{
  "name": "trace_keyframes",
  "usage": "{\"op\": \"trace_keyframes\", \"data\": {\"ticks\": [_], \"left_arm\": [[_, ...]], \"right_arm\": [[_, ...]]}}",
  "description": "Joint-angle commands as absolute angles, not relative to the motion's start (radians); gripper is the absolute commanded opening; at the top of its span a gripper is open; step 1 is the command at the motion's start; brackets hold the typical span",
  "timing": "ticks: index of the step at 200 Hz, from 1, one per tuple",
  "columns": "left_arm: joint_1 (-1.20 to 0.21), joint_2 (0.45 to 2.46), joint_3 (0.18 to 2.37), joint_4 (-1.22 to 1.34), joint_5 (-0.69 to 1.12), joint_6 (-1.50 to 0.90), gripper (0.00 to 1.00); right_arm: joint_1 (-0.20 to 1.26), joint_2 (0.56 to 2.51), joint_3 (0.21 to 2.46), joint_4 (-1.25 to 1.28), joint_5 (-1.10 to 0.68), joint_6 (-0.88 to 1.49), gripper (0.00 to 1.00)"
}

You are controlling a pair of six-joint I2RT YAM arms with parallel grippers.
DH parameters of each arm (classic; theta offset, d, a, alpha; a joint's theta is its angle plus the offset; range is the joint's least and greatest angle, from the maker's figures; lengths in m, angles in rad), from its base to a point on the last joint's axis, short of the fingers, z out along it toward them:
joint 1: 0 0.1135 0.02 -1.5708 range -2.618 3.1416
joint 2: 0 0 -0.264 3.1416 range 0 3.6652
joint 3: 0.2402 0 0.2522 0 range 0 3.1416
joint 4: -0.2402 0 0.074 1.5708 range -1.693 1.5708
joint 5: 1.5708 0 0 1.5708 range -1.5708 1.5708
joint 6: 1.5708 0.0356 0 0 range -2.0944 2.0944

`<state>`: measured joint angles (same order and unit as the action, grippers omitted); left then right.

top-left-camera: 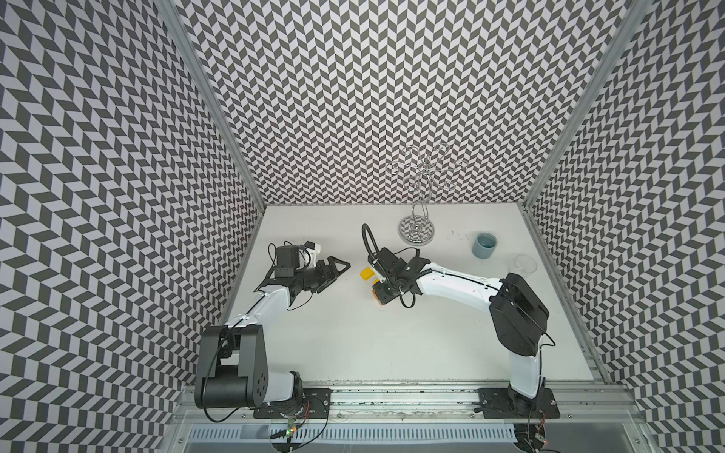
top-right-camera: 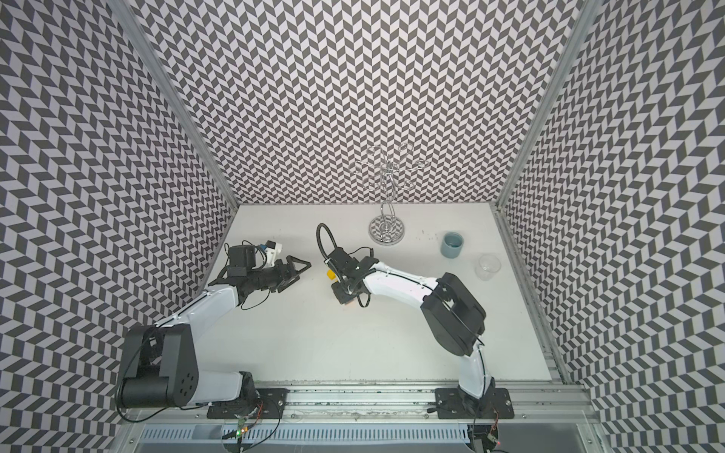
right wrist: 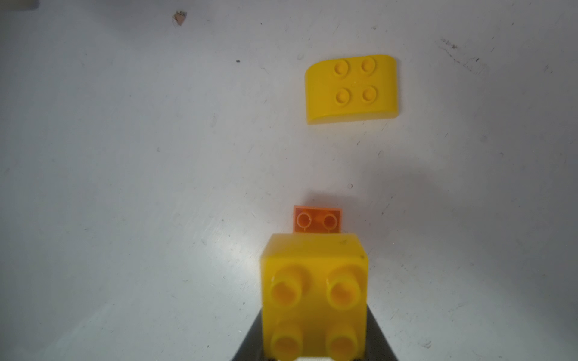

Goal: Assemble the letter s with lego
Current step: Assemble the lego brick with the lego brick.

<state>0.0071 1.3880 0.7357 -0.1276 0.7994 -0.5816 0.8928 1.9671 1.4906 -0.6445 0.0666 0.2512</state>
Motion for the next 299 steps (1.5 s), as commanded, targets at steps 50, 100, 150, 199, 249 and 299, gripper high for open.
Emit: {"op": "trace_keyframes", "data": {"ticks": [50, 100, 150, 199, 249, 299], "left_arm": [[0.008, 1.435, 0.778, -0.104, 0.834, -0.583, 0.92], [0.010, 1.443, 0.785, -0.108, 0.836, -0.581, 0.92], [0.011, 1.436, 0.781, -0.110, 0.836, -0.583, 0.92], [0.012, 1.432, 0.779, -0.113, 0.834, -0.580, 0.92], [0.012, 1.431, 0.779, -0.115, 0.832, -0.578, 0.92], [0.012, 1.430, 0.777, -0.117, 0.830, -0.577, 0.92]], "right_arm": [[0.891, 2.005, 1.538, -0.639, 0.047, 0.223, 0.21], [0.891, 1.999, 1.506, -0.636, 0.031, 0.218, 0.21], [0.891, 1.988, 1.484, -0.629, 0.031, 0.217, 0.21], [0.891, 1.981, 1.466, -0.634, 0.034, 0.220, 0.21], [0.891, 1.971, 1.460, -0.650, 0.040, 0.226, 0.21], [0.891, 1.970, 1.458, -0.657, 0.034, 0.226, 0.20]]}}
